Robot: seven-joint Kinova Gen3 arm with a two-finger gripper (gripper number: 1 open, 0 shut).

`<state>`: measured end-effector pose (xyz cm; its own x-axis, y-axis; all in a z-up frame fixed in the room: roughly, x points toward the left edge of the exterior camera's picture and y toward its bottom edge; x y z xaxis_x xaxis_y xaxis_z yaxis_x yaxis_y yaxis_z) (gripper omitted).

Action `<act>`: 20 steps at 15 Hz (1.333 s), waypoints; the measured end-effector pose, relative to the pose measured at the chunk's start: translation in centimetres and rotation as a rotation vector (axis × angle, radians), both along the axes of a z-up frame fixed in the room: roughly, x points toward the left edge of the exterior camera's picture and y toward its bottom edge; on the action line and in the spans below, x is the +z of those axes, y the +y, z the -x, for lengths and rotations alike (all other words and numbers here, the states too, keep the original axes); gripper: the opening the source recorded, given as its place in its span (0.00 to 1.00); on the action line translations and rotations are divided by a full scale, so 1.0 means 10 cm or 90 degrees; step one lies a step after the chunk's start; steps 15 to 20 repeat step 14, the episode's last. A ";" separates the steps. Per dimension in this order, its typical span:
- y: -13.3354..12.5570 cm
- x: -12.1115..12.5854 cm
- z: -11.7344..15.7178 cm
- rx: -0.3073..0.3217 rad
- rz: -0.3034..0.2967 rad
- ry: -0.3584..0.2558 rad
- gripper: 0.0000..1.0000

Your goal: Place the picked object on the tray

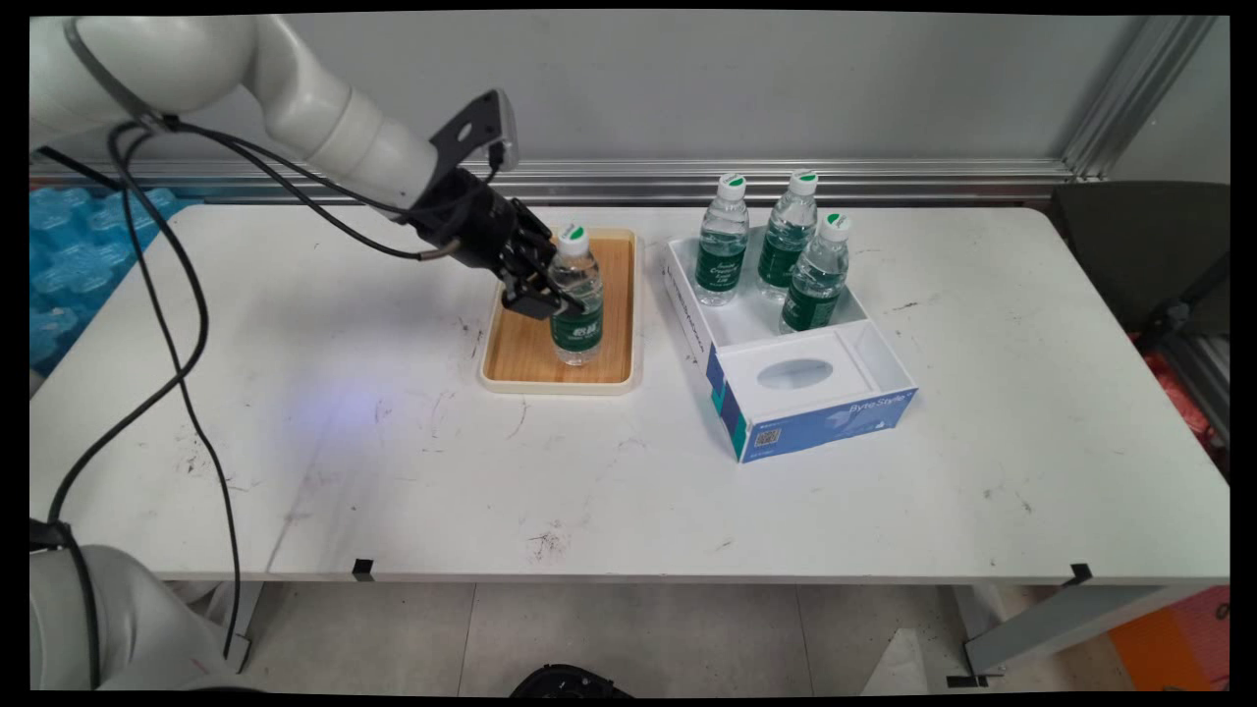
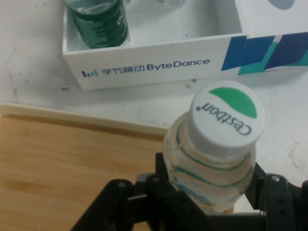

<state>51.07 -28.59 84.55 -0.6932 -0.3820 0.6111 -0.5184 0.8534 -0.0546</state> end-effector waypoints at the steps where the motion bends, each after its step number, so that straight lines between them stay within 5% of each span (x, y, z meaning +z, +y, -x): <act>1: -0.01 -0.04 0.02 -0.002 0.000 0.003 0.00; 9: -0.10 -0.27 0.10 -0.007 0.007 0.017 0.00; 10: -0.11 -0.28 0.11 -0.007 0.008 0.018 1.00; 20: -0.11 -0.31 0.10 -0.008 0.012 0.019 1.00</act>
